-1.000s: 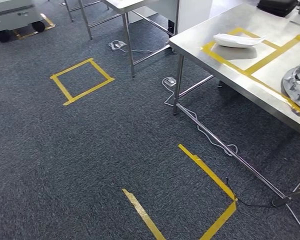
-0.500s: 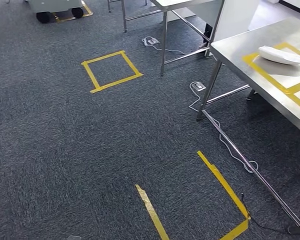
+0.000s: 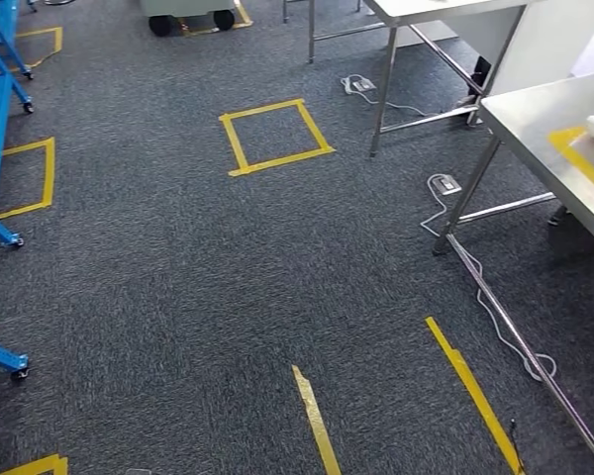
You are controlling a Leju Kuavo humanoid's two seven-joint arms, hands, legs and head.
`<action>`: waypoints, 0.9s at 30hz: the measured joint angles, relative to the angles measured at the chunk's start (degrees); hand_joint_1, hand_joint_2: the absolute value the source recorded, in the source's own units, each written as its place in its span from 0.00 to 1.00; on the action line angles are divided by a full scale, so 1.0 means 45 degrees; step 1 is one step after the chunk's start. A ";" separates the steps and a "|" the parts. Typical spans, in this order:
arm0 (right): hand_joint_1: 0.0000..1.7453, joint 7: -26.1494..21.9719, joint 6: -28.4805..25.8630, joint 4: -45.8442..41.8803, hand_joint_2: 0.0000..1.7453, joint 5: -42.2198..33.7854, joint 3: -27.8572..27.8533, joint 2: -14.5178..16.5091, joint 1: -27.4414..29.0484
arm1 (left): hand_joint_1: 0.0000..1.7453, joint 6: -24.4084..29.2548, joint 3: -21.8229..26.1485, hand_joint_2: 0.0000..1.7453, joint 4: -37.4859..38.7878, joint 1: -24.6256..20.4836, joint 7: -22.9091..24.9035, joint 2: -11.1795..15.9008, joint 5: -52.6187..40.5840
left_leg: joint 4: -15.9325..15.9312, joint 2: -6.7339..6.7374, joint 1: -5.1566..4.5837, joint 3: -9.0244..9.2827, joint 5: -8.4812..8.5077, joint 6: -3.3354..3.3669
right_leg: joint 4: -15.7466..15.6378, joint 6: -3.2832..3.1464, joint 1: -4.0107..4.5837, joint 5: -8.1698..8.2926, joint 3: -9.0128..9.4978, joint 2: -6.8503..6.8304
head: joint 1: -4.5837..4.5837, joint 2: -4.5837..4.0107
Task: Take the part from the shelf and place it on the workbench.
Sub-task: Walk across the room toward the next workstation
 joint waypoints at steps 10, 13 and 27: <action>0.00 -0.0004 -0.0046 -0.0001 0.00 -0.0086 0.0064 0.0071 -0.0080 | 0.00 0.0005 0.0357 0.00 0.0000 -0.0075 -0.0005 0.0047 -0.0316 | -0.1953 0.0844 0.0136 0.0802 0.1138 0.0163 | 0.0149 0.0642 0.0012 -0.0947 0.0871 -0.1269 | -0.0011 0.0000; 0.00 -0.0024 -0.0053 -0.0009 0.00 -0.0098 0.0074 0.0085 -0.0117 | 0.00 0.0033 0.0398 0.00 -0.0004 -0.0033 -0.0016 0.0056 -0.0446 | -0.1975 0.0516 0.0118 0.0912 0.1103 0.0404 | 0.0928 0.0763 -0.0092 -0.1330 0.0558 -0.0740 | 0.0043 -0.0001; 0.00 -0.0078 -0.0114 0.0017 0.00 -0.0130 0.0198 0.0117 -0.0042 | 0.00 0.0264 0.0392 0.00 0.0005 -0.0034 -0.0102 -0.0098 -0.0928 | -0.1739 -0.1080 -0.0023 0.1229 0.0787 0.0242 | 0.0461 -0.0108 0.0254 0.0235 -0.0849 0.0720 | 0.0121 0.0000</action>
